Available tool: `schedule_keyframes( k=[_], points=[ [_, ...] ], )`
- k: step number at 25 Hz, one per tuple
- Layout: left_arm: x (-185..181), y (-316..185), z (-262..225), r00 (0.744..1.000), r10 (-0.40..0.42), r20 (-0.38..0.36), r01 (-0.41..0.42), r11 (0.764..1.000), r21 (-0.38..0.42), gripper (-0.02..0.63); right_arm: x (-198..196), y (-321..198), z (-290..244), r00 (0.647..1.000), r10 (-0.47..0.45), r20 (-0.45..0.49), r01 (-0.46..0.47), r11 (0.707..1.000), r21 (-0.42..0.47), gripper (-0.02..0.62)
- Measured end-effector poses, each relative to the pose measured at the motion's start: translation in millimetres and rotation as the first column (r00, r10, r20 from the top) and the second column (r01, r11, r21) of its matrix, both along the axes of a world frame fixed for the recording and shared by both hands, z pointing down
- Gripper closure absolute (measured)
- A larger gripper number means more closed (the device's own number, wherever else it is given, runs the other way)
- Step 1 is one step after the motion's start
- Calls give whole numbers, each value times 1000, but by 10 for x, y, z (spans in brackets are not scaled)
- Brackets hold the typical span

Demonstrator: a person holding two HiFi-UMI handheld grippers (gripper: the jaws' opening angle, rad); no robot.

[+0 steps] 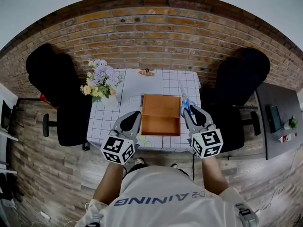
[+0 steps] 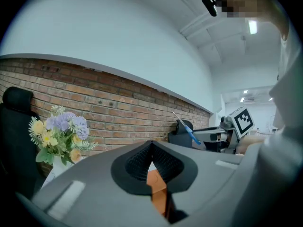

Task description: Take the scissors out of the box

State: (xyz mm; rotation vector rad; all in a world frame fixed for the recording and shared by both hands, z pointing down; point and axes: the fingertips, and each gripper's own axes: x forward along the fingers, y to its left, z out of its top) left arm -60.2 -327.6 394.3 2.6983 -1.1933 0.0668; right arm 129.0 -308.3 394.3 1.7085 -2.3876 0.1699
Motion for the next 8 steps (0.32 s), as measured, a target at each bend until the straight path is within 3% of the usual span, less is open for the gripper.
schedule_keyframes(
  k=[8],
  points=[
    [-7,73,11,1000,-7,8,8,1000,-4,606,-31,28,66,1000,-14,-19,14,1000,-14,491]
  ],
)
